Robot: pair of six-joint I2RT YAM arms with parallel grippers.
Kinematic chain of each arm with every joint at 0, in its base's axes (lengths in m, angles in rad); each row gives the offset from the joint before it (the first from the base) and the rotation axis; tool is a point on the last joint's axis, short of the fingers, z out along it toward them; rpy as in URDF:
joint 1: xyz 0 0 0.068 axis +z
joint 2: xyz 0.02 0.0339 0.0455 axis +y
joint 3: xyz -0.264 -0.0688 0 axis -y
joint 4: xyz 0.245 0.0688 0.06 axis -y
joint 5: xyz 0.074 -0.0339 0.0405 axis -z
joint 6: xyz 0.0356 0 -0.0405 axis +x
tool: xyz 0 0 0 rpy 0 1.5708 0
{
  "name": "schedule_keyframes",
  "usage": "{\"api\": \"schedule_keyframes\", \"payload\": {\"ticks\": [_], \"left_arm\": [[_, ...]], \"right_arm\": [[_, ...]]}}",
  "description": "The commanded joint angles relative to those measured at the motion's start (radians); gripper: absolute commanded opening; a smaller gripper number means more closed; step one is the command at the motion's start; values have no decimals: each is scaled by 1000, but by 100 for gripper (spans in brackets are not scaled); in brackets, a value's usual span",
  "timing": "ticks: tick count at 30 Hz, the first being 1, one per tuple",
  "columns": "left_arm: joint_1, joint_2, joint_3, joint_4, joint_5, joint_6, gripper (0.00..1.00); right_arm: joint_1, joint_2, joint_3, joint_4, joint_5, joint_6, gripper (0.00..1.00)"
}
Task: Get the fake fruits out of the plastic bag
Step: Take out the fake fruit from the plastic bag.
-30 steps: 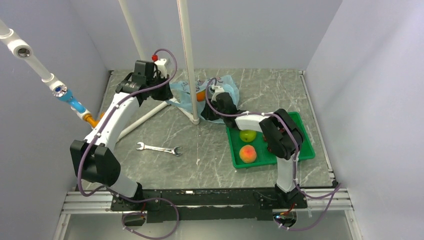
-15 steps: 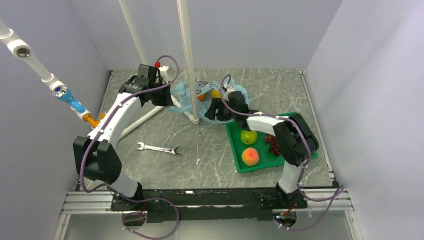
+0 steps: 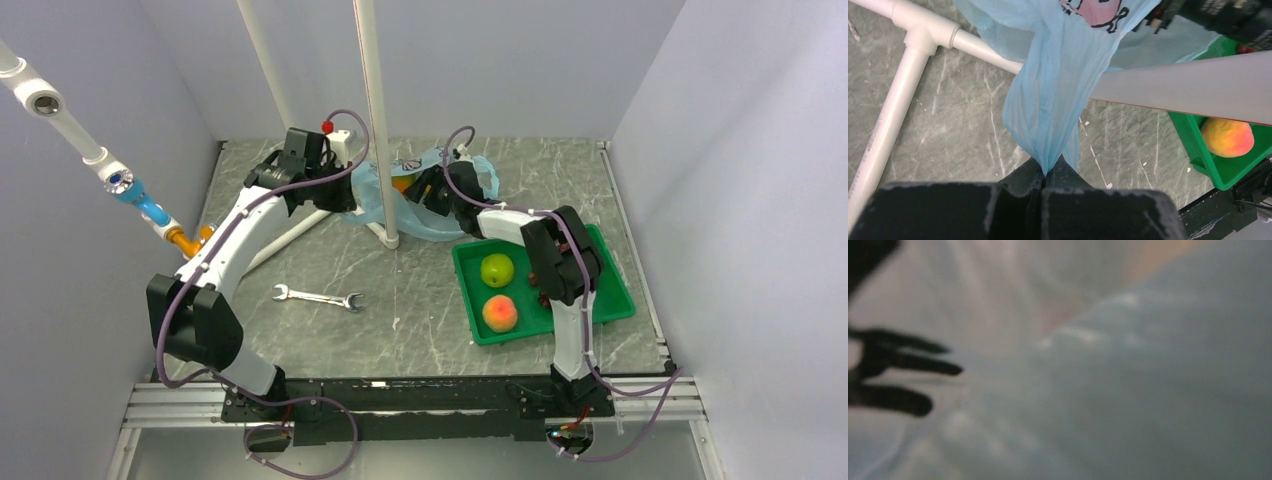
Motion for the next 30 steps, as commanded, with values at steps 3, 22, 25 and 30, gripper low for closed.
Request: {"api": "schedule_keyframes", "payload": {"ticks": [3, 22, 25, 30], "left_arm": [[-11, -45, 11, 69, 22, 27, 0], [-34, -50, -24, 79, 12, 33, 0], [-34, -54, -26, 79, -1, 33, 0], [-34, -39, -18, 74, -80, 18, 0]], "right_arm": [[-4, 115, 144, 93, 81, 84, 70], [36, 468, 639, -222, 272, 46, 73], [32, 478, 641, -173, 247, 21, 61], [-16, 400, 562, -31, 35, 74, 43]]}}
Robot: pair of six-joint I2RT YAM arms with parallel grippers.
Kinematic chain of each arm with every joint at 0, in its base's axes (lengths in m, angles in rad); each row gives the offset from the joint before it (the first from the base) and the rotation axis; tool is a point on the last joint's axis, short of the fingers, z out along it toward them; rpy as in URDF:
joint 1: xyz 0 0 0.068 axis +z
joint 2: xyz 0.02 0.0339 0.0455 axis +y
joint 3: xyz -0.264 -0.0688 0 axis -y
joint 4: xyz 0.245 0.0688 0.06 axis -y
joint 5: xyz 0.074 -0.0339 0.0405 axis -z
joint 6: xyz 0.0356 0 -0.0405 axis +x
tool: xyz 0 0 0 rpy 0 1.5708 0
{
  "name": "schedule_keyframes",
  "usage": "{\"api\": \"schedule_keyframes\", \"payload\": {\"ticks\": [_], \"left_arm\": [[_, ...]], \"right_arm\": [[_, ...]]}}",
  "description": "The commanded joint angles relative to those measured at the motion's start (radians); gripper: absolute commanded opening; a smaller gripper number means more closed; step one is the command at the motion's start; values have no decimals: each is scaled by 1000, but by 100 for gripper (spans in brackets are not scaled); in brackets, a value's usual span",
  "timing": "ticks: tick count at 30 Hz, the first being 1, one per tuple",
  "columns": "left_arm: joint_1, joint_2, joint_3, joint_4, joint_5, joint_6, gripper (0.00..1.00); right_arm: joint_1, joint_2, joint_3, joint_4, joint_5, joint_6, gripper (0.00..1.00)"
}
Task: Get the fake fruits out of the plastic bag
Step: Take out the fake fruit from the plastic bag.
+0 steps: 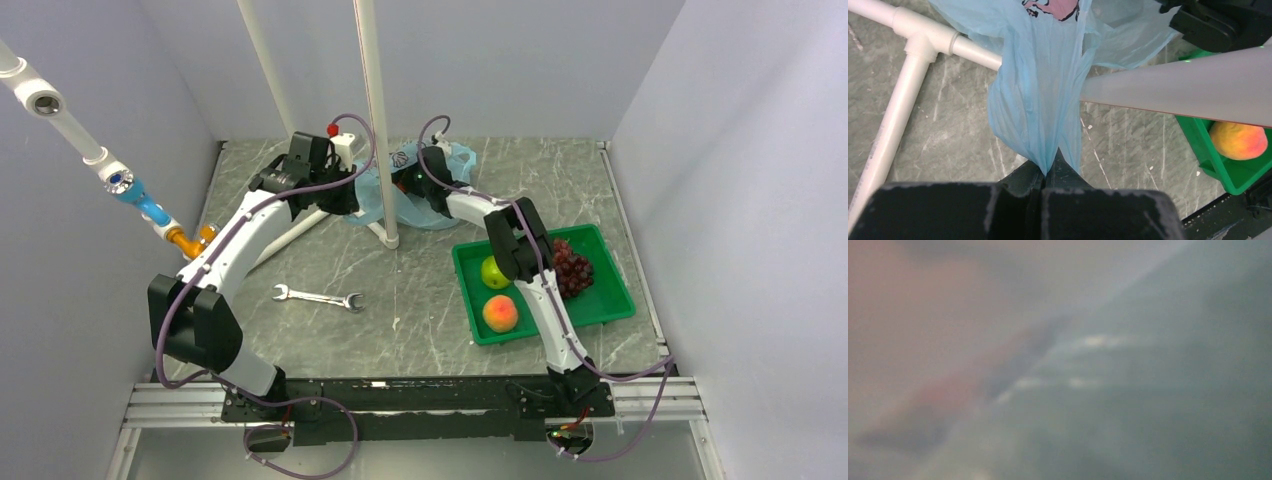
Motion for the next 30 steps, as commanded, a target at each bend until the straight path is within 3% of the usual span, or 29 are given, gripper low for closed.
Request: {"api": "schedule_keyframes", "payload": {"ticks": [1, 4, 6, 10, 15, 20, 30], "left_arm": [[-2, -13, 33, 9, -102, -4, 0], [-2, 29, 87, -26, -183, -36, 0], [1, 60, 129, -46, -216, -57, 0], [5, 92, 199, -53, -184, -71, 0], [6, 77, 164, 1, -89, -38, 0], [5, 36, 76, 36, -94, 4, 0], [6, 13, 36, 53, -69, 10, 0]], "right_arm": [[-55, -98, -67, 126, -165, 27, 37], [-73, -233, -156, 125, -214, -6, 23], [-85, -343, -225, 122, -244, -44, 20], [-124, -475, -347, 63, -367, -96, 6], [-160, -587, -493, 75, -573, -102, 5], [-173, -664, -559, 24, -773, -199, 4], [-169, -724, -623, -62, -940, -258, 0]]}}
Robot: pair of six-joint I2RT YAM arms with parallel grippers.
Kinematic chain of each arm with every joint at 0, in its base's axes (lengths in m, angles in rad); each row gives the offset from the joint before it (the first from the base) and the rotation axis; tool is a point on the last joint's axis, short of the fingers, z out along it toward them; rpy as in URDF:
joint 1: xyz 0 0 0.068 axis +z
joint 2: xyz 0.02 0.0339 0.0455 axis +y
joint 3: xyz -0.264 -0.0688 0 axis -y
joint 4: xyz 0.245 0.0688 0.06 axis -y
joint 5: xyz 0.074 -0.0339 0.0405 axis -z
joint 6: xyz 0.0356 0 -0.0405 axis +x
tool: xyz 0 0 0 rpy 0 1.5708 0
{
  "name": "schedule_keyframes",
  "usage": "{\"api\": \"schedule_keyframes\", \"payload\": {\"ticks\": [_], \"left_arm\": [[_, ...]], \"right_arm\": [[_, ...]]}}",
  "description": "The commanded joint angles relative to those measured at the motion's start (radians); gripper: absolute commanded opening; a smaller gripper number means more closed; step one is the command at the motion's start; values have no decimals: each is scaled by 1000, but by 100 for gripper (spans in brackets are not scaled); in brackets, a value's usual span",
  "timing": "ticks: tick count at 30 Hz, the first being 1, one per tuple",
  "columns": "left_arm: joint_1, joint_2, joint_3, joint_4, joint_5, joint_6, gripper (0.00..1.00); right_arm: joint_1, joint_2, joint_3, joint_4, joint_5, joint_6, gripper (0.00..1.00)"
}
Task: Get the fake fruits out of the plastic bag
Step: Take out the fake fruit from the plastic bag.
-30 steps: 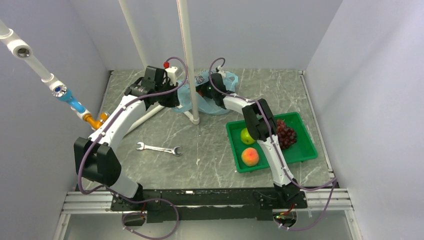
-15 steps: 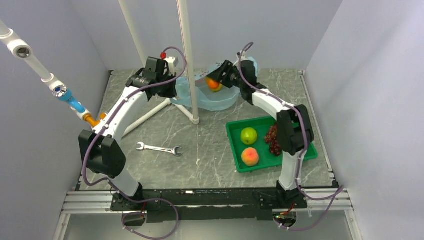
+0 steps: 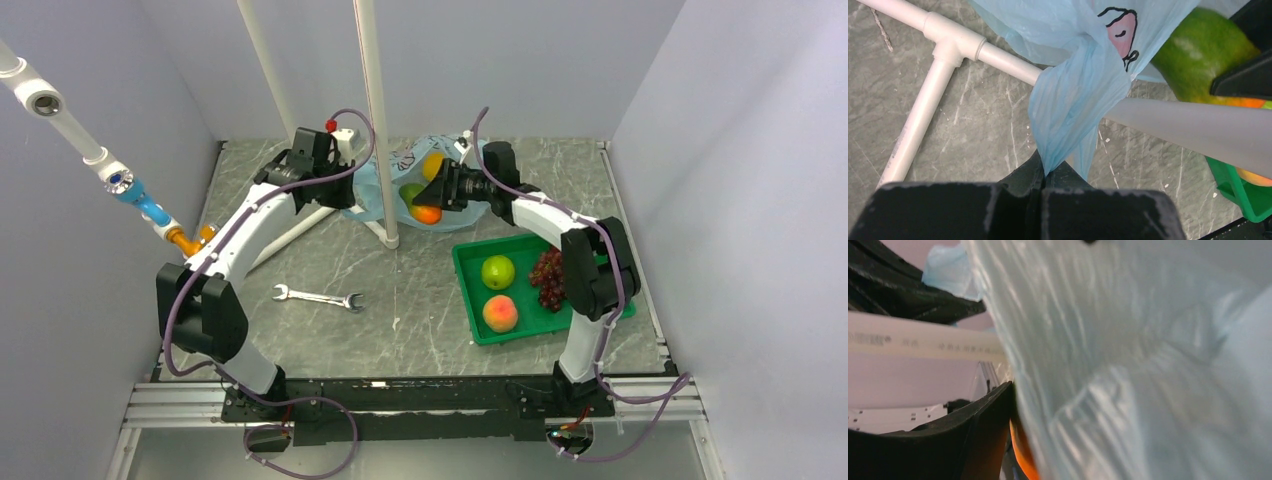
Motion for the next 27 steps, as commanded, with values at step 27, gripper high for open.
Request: {"api": "schedule_keyframes", "payload": {"ticks": [27], "left_arm": [[-1, -51, -15, 35, -30, 23, 0]], "right_arm": [[-6, -457, -277, 220, -152, 142, 0]]}}
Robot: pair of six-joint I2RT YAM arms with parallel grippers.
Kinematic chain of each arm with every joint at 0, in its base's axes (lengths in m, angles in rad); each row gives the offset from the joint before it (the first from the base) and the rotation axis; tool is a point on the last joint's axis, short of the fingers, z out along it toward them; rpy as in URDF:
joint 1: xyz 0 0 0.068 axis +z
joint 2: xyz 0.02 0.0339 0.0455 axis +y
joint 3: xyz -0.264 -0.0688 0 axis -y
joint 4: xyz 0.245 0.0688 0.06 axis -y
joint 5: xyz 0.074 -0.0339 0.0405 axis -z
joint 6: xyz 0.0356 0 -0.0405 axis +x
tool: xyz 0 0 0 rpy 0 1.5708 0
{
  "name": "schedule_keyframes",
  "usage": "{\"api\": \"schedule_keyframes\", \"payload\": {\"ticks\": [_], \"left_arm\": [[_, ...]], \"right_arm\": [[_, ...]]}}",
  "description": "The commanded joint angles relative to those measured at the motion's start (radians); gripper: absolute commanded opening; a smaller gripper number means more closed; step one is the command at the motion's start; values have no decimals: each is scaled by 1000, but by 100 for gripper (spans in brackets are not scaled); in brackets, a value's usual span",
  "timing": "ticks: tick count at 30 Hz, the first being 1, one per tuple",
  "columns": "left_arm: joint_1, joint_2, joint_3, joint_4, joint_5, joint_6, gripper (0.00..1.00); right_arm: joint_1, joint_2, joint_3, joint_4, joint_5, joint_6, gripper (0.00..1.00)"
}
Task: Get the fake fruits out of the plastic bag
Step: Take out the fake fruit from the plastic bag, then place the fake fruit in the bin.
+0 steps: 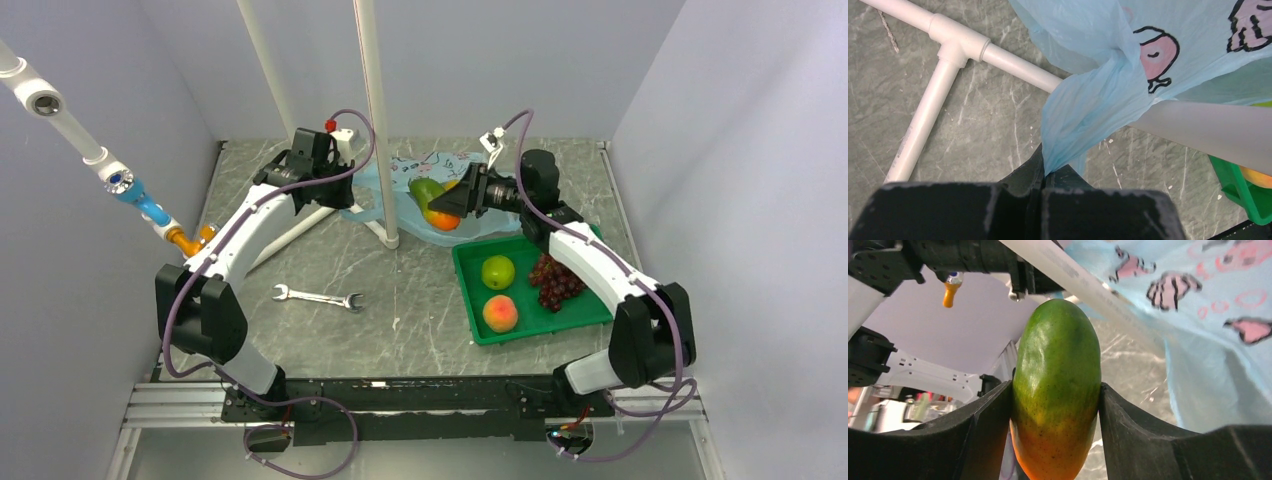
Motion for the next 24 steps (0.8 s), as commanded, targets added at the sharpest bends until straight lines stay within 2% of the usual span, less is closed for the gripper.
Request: {"api": "schedule_keyframes", "payload": {"ticks": [1, 3, 5, 6, 12, 16, 19, 24], "left_arm": [[-1, -41, -7, 27, -28, 15, 0], [-1, -46, -8, 31, -31, 15, 0], [-1, -49, -10, 33, -25, 12, 0], [-1, -47, -8, 29, -19, 10, 0], [-3, -51, -6, 31, 25, -7, 0], [-3, -44, 4, 24, 38, -13, 0], [-3, -48, 4, 22, 36, -12, 0], [-3, -56, -8, 26, 12, -7, 0]], "right_arm": [[-6, -21, -35, 97, -67, 114, 0], [-1, -65, 45, -230, 85, -81, 0], [-2, -121, 84, -494, 277, -153, 0], [-6, -169, 65, -555, 363, -156, 0], [-9, -569, -168, -686, 610, -60, 0], [-11, -720, -226, -909, 938, 110, 0], [-14, -731, -283, -989, 1098, 233, 0], [-34, -635, -358, -924, 1153, 281, 0]]}}
